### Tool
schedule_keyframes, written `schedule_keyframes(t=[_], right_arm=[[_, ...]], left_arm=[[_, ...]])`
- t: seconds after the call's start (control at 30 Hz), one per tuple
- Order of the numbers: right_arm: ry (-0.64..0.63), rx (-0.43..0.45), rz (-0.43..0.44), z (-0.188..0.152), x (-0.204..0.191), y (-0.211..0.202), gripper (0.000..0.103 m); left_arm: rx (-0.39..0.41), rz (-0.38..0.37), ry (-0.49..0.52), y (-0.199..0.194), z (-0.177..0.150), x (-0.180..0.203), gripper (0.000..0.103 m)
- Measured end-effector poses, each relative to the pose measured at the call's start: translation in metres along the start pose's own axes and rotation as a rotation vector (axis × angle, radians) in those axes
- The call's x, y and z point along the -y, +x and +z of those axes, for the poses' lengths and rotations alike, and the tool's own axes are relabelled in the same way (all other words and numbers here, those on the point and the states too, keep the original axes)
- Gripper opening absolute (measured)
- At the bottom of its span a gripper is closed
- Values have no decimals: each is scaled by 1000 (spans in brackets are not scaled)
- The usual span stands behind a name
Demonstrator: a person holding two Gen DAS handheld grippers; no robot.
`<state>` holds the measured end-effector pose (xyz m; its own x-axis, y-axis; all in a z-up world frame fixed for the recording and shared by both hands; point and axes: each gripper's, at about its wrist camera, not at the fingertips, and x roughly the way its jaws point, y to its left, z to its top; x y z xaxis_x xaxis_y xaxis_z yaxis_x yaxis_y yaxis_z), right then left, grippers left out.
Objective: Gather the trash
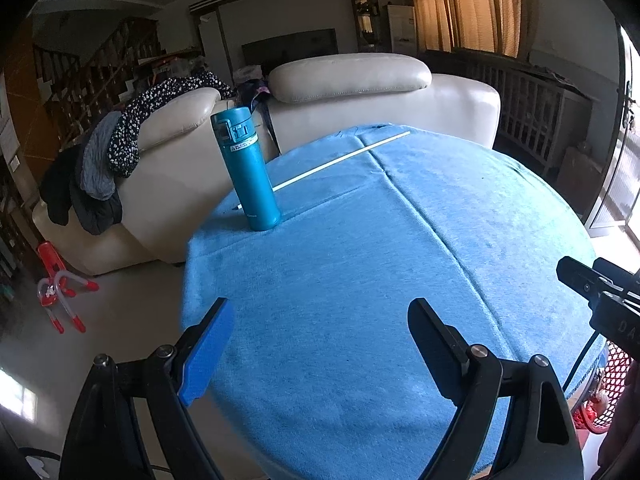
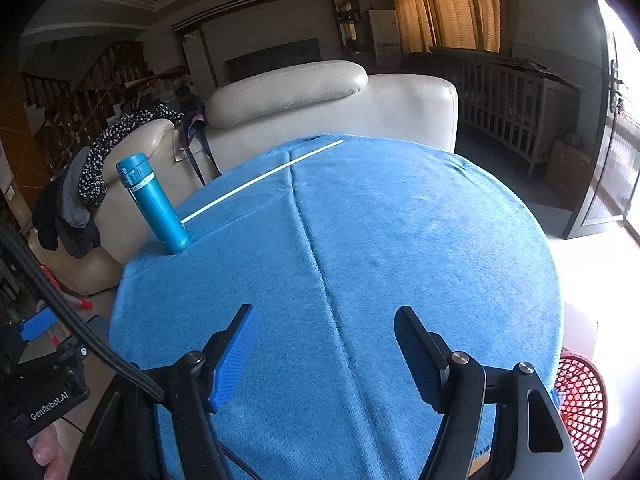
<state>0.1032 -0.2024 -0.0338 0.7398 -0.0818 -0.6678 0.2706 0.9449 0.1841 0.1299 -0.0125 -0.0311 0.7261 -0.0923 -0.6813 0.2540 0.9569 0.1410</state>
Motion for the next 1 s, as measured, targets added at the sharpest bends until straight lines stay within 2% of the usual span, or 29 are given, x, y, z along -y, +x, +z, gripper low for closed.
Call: schedule_keyframes(t=[0.3, 0.53, 0.8, 1.0], right_arm=[[4, 48, 14, -7, 7, -31, 74], [1, 65, 16, -12, 9, -43, 74], [6, 22, 15, -6, 11, -17, 74], [1, -10, -9, 0, 20, 27, 74]], left_arm=[[51, 2, 9, -33, -6, 8, 89], [58, -4, 12, -40, -9, 12, 89], [14, -11, 10, -15, -2, 13, 89], [-43, -37, -10, 31, 3, 15, 89]])
